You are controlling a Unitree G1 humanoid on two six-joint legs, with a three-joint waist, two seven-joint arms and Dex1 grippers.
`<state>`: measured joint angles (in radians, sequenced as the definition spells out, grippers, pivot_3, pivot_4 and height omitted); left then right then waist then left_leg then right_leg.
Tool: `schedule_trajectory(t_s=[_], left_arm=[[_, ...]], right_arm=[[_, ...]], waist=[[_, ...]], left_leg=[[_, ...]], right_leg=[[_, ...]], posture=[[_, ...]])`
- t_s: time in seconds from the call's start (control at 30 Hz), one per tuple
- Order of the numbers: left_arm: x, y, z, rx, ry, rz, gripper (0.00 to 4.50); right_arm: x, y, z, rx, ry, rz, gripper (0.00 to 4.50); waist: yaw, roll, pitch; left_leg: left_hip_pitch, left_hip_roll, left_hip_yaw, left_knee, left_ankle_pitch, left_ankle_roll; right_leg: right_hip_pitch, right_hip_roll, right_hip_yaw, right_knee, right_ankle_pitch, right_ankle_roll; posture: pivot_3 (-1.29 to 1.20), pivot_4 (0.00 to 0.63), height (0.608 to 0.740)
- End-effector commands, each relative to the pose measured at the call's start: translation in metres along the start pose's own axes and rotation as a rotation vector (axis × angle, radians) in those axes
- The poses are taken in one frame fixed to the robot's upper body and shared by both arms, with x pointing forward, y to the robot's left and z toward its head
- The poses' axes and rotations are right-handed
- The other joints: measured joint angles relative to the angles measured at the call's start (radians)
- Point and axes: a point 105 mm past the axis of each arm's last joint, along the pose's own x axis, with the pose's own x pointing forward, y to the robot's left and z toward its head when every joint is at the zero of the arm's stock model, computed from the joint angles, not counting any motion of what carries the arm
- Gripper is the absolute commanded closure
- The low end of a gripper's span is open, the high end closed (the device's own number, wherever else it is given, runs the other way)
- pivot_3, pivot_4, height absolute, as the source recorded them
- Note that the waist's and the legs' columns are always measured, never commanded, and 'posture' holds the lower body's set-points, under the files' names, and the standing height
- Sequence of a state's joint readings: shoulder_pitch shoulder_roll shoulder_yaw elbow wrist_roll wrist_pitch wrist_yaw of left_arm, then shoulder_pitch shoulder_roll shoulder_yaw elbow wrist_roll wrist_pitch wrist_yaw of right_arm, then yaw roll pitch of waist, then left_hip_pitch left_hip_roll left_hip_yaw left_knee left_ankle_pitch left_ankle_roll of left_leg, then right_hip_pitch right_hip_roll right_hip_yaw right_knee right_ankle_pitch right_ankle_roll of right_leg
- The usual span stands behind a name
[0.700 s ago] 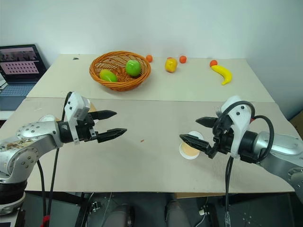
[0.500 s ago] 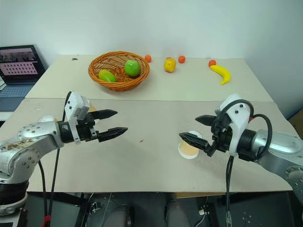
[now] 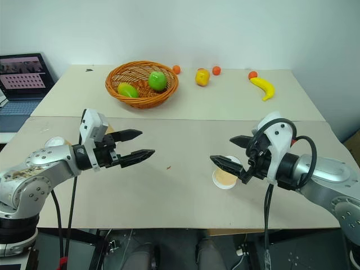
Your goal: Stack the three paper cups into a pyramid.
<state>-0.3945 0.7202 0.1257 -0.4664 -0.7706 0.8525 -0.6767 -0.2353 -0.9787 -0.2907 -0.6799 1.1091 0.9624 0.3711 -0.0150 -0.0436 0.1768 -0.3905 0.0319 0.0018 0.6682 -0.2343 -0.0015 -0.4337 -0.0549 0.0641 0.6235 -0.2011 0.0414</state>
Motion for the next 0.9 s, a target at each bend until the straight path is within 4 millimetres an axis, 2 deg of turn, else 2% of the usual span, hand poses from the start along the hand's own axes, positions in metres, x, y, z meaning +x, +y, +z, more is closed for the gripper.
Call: schedule_trajectory(t_s=[0.03, 0.2, 0.33, 0.6, 0.7, 0.83, 0.9], left_arm=[[-0.006, 0.002, 0.014, 0.042, -0.035, 0.023, 0.08], [-0.010, 0.012, 0.018, 0.040, -0.066, 0.091, 0.08], [-0.019, 0.042, 0.034, 0.021, -0.177, 0.295, 0.08], [-0.017, 0.064, 0.062, 0.034, -0.318, 0.552, 0.08], [-0.024, 0.080, 0.055, 0.032, -0.308, 0.750, 0.08], [-0.021, 0.077, 0.044, 0.014, -0.282, 0.842, 0.08], [-0.026, 0.080, 0.032, -0.006, -0.242, 0.944, 0.08]], right_arm=[[-0.001, 0.000, 0.013, -0.043, -0.049, -0.006, 0.00], [0.002, -0.002, 0.013, -0.046, -0.050, 0.001, 0.00], [0.004, -0.003, 0.012, -0.046, -0.048, 0.005, 0.00], [0.009, -0.008, 0.013, -0.064, -0.051, -0.003, 0.00], [0.010, -0.011, 0.012, -0.072, -0.046, -0.009, 0.00], [0.010, -0.011, 0.011, -0.076, -0.046, -0.017, 0.00], [0.009, -0.012, 0.011, -0.079, -0.044, -0.023, 0.00]], waist=[[0.000, 0.000, 0.000], [0.000, 0.000, 0.000], [0.001, 0.000, 0.000], [0.001, -0.001, 0.000], [0.000, -0.001, 0.000], [0.000, -0.001, 0.000], [0.000, -0.001, 0.000]], left_leg=[[0.000, 0.000, 0.000, 0.000, 0.000, 0.000], [0.000, 0.000, 0.000, 0.000, 0.000, 0.000], [0.000, 0.000, 0.000, 0.000, 0.000, 0.000], [0.000, 0.000, 0.000, 0.000, 0.000, 0.000], [0.000, -0.001, 0.000, 0.000, 0.000, 0.000], [0.000, -0.001, -0.001, 0.000, 0.000, 0.000], [0.000, -0.001, -0.001, 0.000, 0.000, 0.000]], right_leg=[[0.000, 0.000, 0.000, 0.000, 0.000, 0.000], [0.000, 0.000, 0.000, 0.000, 0.000, 0.000], [0.000, 0.000, 0.000, 0.000, 0.000, 0.000], [0.000, 0.000, 0.000, 0.000, 0.001, 0.000], [0.000, 0.000, 0.000, 0.000, 0.002, -0.002], [0.000, 0.000, 0.000, 0.000, 0.003, -0.004], [0.000, 0.000, 0.000, 0.000, 0.003, -0.004]], posture=[[0.00, 0.150, 0.737], [0.00, 0.150, 0.737], [0.00, 0.150, 0.737], [0.00, 0.150, 0.737], [0.00, 0.150, 0.737], [0.00, 0.150, 0.737], [0.00, 0.150, 0.737]])
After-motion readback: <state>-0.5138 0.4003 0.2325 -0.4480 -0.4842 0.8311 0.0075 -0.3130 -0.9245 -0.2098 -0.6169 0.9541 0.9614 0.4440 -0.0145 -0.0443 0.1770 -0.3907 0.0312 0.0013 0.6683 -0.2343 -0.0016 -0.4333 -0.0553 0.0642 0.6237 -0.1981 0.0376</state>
